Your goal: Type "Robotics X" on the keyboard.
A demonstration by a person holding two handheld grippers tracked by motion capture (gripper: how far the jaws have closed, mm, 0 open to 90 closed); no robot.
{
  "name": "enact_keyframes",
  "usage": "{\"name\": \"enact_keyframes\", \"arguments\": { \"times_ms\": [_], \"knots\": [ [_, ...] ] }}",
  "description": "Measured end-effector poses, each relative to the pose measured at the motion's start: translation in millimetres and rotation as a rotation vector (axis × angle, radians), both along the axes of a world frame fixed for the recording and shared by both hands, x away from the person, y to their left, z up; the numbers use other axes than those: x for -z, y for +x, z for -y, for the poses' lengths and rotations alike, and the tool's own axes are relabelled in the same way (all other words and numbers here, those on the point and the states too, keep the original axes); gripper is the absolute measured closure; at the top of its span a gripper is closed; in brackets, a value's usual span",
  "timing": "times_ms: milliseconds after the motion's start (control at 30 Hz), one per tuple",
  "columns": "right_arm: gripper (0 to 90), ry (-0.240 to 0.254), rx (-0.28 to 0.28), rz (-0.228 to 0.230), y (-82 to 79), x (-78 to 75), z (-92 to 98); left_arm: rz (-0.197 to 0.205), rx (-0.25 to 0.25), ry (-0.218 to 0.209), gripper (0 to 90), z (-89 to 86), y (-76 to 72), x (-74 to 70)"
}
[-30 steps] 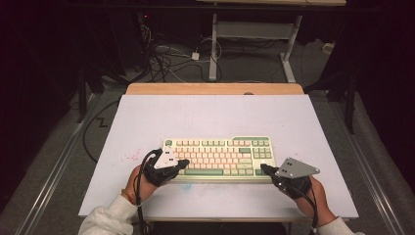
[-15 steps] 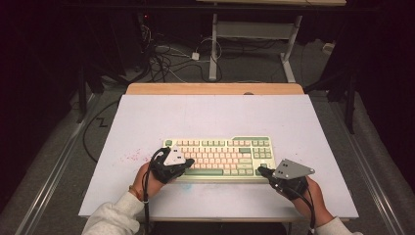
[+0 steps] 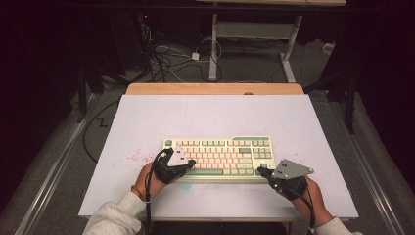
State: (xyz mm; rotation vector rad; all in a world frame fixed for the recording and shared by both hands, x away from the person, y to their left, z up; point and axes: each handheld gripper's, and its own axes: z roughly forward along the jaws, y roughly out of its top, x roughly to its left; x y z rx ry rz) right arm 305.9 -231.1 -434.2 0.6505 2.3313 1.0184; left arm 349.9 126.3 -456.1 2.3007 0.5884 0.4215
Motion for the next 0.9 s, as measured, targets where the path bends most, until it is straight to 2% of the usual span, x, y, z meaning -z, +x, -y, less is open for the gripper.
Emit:
{"name": "enact_keyframes", "arguments": {
  "times_ms": [200,400,633,900],
  "knots": [
    [90.0,-0.001,0.002,-0.008,0.3,0.0,-0.2,-0.002,-0.002,0.021,87.7,2.3,1.1,3.0],
    [90.0,0.009,0.007,0.002,-0.1,-3.1,1.7,0.027,-0.01,-0.013,87.7,-2.5,-2.3,-6.1],
    [90.0,0.012,0.003,0.01,-2.2,-5.8,1.3,0.059,-0.014,-0.023,87.6,-6.5,-6.5,-13.3],
    [90.0,0.008,-0.002,0.01,-3.3,-5.9,-0.2,0.072,-0.021,-0.023,87.6,-12.7,-10.3,-16.3]
  ]
}}
